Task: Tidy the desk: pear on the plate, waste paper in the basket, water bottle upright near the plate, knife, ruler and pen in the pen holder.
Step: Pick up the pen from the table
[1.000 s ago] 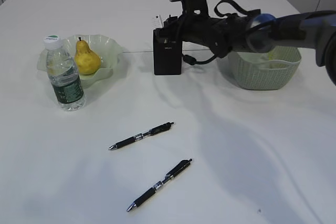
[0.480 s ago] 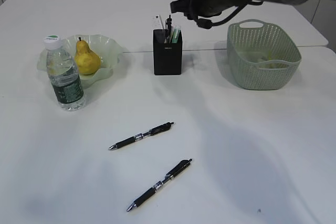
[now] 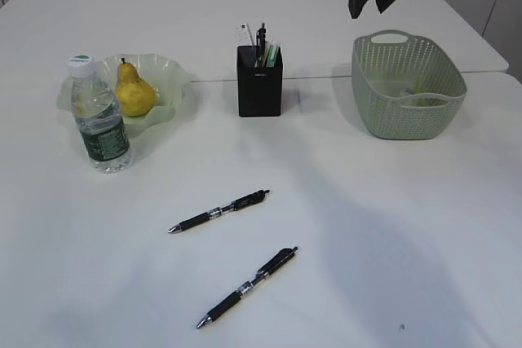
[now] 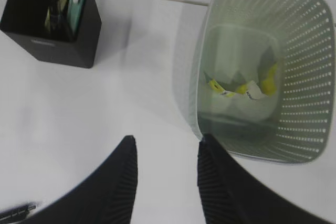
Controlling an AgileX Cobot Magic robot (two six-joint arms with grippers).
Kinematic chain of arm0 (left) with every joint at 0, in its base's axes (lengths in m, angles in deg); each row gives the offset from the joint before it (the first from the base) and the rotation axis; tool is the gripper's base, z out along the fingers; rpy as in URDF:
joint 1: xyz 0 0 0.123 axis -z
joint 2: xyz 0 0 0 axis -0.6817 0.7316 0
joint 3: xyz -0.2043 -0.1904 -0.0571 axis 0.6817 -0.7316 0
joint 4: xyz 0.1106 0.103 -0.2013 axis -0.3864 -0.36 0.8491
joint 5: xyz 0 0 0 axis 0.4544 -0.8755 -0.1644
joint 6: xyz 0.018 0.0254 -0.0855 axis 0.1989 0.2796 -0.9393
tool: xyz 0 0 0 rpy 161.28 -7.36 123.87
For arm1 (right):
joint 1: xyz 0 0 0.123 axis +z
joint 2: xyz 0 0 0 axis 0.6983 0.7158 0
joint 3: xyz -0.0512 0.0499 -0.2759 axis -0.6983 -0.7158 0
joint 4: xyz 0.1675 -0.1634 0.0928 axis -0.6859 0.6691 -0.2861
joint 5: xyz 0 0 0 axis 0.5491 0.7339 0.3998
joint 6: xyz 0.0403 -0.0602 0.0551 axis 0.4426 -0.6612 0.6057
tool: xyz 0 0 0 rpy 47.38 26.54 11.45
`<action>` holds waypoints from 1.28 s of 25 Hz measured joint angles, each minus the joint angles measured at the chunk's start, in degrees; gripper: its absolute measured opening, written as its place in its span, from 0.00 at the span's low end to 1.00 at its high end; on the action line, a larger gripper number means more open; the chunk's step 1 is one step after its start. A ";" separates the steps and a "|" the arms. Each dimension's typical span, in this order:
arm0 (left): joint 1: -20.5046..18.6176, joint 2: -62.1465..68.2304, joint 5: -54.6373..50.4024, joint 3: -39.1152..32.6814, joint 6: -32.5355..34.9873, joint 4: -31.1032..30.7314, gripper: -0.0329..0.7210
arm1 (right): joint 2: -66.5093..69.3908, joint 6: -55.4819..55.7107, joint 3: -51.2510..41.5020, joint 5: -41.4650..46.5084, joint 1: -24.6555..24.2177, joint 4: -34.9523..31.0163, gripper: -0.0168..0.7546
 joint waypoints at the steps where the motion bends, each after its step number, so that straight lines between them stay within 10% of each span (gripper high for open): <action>1: 0.00 0.00 0.00 0.00 0.00 0.41 0.36 | -0.17 -0.55 0.46 0.80 0.00 -0.24 0.44; 10: 0.00 1.94 -0.12 0.00 0.00 3.13 0.36 | -7.13 -2.40 -1.02 2.24 0.00 -10.04 0.44; 32: 0.00 11.66 0.43 -0.10 -0.02 6.49 0.39 | -41.27 -0.14 -49.40 -10.92 0.00 3.72 0.43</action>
